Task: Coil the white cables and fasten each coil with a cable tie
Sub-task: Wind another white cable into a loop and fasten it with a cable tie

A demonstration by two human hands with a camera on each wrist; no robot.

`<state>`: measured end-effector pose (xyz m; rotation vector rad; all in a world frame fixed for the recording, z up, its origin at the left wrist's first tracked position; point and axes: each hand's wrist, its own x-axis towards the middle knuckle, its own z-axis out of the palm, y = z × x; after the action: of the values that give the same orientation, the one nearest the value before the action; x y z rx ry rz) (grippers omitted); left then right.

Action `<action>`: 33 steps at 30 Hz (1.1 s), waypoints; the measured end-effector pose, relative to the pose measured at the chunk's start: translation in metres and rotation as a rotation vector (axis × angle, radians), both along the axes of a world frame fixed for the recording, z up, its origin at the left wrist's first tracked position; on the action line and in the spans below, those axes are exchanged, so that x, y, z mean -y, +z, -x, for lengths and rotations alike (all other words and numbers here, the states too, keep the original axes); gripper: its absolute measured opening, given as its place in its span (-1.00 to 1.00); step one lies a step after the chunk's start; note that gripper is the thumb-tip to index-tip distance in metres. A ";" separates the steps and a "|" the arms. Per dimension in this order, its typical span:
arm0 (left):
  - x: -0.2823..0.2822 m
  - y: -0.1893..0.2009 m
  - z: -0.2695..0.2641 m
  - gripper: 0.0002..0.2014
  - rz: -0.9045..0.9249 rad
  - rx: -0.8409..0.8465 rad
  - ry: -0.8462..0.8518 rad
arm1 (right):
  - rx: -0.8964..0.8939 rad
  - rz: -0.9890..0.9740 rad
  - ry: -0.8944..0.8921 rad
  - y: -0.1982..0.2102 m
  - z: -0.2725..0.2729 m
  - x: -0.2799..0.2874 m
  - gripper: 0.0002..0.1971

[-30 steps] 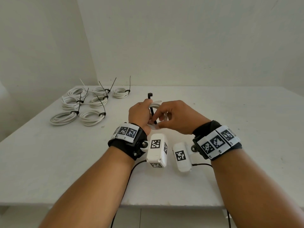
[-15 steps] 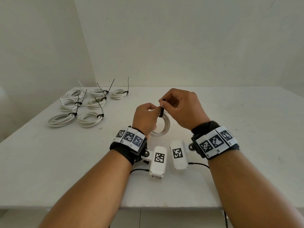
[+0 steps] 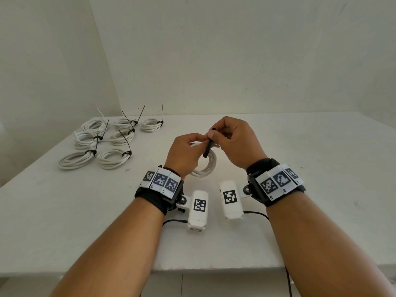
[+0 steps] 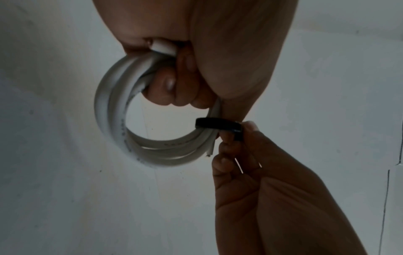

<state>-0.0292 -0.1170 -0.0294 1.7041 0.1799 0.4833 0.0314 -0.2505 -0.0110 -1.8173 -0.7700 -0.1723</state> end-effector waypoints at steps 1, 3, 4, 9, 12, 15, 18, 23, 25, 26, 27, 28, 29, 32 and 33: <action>-0.001 0.000 0.000 -0.78 -0.006 0.006 0.004 | 0.009 0.004 -0.009 -0.001 0.000 -0.001 -0.93; -0.003 0.000 0.001 -0.80 -0.020 0.022 0.016 | 0.018 -0.002 -0.031 -0.002 0.000 -0.002 -0.95; -0.004 0.000 0.001 -0.82 -0.022 0.027 0.032 | 0.013 -0.022 -0.040 -0.001 0.001 -0.003 -0.95; -0.014 -0.002 -0.005 -0.79 0.058 0.041 0.220 | -0.216 -0.316 0.021 0.005 0.007 0.001 -0.88; -0.015 -0.003 -0.007 -0.81 0.063 0.055 0.263 | -0.286 -0.358 0.046 0.005 0.012 -0.003 -0.88; -0.015 -0.005 -0.008 -0.81 0.053 0.048 0.274 | -0.208 -0.263 0.020 0.002 0.014 -0.005 -0.89; -0.015 -0.004 -0.007 -0.76 0.052 0.043 0.280 | -0.144 -0.148 0.015 0.000 0.015 -0.006 -0.83; -0.012 -0.005 -0.006 -0.82 0.009 0.041 0.275 | -0.112 -0.024 0.004 -0.004 0.013 -0.007 -0.88; -0.013 -0.005 -0.006 -0.84 -0.007 0.040 0.275 | -0.115 -0.010 -0.004 -0.004 0.012 -0.007 -0.87; -0.013 -0.005 -0.006 -0.83 -0.017 0.042 0.276 | -0.113 -0.005 -0.013 -0.004 0.012 -0.006 -0.87; -0.013 -0.006 -0.006 -0.83 -0.029 0.045 0.279 | -0.110 -0.005 -0.022 -0.004 0.013 -0.006 -0.88; -0.013 -0.005 -0.006 -0.82 -0.044 0.047 0.283 | -0.107 -0.011 -0.031 -0.003 0.013 -0.006 -0.88; -0.013 -0.005 -0.007 -0.82 -0.057 0.047 0.287 | -0.103 -0.021 -0.039 -0.002 0.013 -0.006 -0.88; -0.014 -0.006 -0.007 -0.82 -0.095 0.039 0.288 | -0.099 -0.022 -0.058 0.000 0.014 -0.005 -0.86; -0.014 -0.006 -0.008 -0.83 -0.110 0.037 0.289 | -0.100 -0.008 -0.057 0.000 0.014 -0.005 -0.86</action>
<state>-0.0216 -0.1031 -0.0357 1.7835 0.3822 0.7496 0.0171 -0.2458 -0.0111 -1.8270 -0.6465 -0.1206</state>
